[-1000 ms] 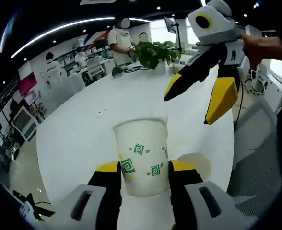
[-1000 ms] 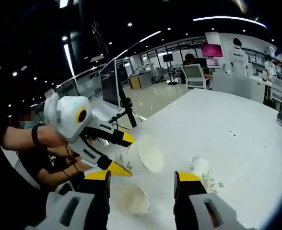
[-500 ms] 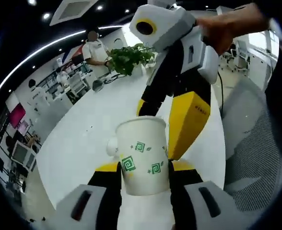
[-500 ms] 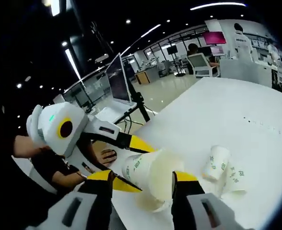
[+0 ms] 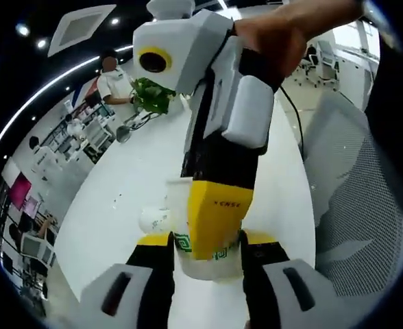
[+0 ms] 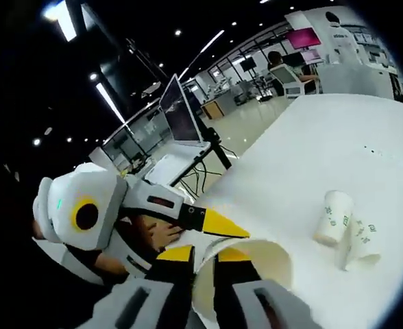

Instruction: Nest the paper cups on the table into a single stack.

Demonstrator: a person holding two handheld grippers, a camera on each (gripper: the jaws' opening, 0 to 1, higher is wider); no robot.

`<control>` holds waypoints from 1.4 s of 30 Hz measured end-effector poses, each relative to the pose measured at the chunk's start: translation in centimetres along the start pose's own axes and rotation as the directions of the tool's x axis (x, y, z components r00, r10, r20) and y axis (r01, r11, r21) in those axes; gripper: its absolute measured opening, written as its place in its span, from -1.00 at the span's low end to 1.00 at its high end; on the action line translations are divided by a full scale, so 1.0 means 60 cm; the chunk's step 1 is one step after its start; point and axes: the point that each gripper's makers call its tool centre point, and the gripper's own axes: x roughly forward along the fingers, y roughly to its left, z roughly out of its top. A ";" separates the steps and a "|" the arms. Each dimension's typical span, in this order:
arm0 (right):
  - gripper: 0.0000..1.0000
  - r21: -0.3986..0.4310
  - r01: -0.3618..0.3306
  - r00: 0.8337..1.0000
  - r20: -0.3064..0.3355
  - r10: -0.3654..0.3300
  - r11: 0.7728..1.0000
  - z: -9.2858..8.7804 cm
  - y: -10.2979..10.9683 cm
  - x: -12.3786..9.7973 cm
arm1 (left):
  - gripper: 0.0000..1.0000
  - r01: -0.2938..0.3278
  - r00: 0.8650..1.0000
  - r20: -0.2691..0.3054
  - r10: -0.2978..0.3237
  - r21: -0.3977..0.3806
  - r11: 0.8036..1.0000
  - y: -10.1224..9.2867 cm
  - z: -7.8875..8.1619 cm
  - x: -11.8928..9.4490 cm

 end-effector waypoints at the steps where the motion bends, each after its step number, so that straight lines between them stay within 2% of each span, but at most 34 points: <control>1: -0.98 -0.009 0.008 1.000 -0.006 -0.008 1.000 -0.003 -0.002 0.000 | -0.22 0.002 1.000 0.004 -0.002 -0.015 1.000 -0.003 0.000 -0.001; 5: -1.00 -0.021 0.024 0.999 -0.025 -0.025 0.999 -0.009 -0.010 -0.001 | -0.13 -0.009 1.000 -0.002 0.008 -0.034 0.999 0.001 -0.008 -0.005; 10: -1.00 -0.061 0.044 0.998 -0.039 -0.047 0.997 -0.010 -0.012 0.002 | -0.04 -0.040 0.999 0.004 0.041 -0.126 0.991 0.012 -0.027 -0.018; 16: -1.00 -0.096 0.052 0.996 -0.073 -0.059 0.994 -0.018 -0.014 0.009 | 0.05 -0.056 0.998 0.002 0.057 -0.191 0.980 0.013 -0.042 -0.031; 22: -1.00 -0.111 0.055 0.994 -0.090 -0.065 0.992 -0.020 -0.015 0.015 | 0.18 -0.061 0.997 0.019 0.069 -0.286 0.956 0.013 -0.049 -0.043; 24: -1.00 -0.121 0.057 0.993 -0.099 -0.069 0.991 -0.024 -0.012 0.014 | 0.21 -0.055 0.997 0.031 0.069 -0.334 0.941 0.018 -0.058 -0.045; 29: -1.00 -0.152 0.062 0.987 -0.135 -0.082 0.987 -0.035 -0.014 0.014 | 0.24 -0.055 0.997 0.033 0.072 -0.368 0.928 0.017 -0.069 -0.045; 31: -1.00 -0.170 0.063 0.984 -0.152 -0.089 0.983 -0.039 -0.013 0.015 | 0.25 -0.053 0.997 0.030 0.069 -0.379 0.924 0.021 -0.081 -0.046; 32: -1.00 -0.179 0.062 0.983 -0.160 -0.091 0.982 -0.042 -0.011 0.015 | 0.25 -0.053 0.997 0.028 0.069 -0.384 0.922 0.018 -0.078 -0.046; 37: -1.00 -0.262 0.061 0.962 -0.242 -0.127 0.963 -0.066 -0.019 0.019 | 0.25 -0.050 0.998 0.023 0.064 -0.392 0.919 0.012 -0.081 -0.044; 42: -1.00 -0.308 0.052 0.950 -0.279 -0.142 0.950 -0.078 -0.016 0.030 | 0.25 -0.053 0.998 0.021 0.067 -0.398 0.916 0.009 -0.084 -0.045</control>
